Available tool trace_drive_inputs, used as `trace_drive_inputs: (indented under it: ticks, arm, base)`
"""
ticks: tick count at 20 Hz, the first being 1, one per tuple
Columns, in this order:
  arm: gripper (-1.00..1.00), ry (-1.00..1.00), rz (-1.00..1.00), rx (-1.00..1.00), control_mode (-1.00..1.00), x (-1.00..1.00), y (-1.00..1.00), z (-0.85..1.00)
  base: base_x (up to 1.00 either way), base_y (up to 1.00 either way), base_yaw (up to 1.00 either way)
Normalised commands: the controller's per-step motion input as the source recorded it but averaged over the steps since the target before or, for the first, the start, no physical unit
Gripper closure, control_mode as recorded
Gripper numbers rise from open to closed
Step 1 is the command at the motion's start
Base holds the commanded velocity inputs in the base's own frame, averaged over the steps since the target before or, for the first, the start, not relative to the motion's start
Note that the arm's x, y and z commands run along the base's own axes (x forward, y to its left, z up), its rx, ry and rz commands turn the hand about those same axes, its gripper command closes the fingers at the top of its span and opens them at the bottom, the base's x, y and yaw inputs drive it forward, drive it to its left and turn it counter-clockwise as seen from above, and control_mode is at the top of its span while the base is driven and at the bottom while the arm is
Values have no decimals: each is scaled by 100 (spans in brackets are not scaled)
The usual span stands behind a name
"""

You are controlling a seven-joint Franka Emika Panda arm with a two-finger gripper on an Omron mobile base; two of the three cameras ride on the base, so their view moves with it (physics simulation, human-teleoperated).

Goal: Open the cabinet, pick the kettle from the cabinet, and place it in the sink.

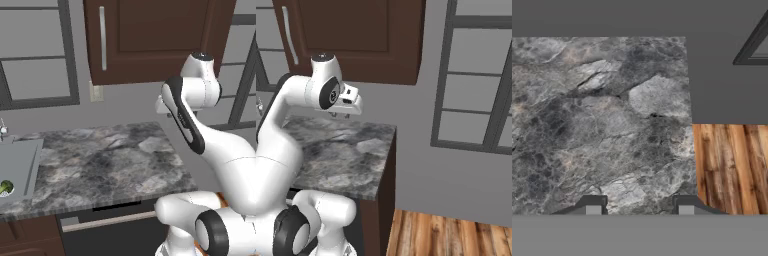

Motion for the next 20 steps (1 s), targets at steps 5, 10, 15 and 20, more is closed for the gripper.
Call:
trace_drive_inputs:
  ticks: [5,10,15,20]
  arm:
    - [-100,-6,0,-1,-100,-12,0,-1]
    - [-100,-47,0,-3,-100,-30,13,3]
    - [-100,-39,-3,-5,-100,-19,32,15]
    - [-100,-20,-10,0,-100,-10,39,19]
  base:
    - [0,0,0]
    - [0,0,0]
    - [0,0,0]
    - [0,0,0]
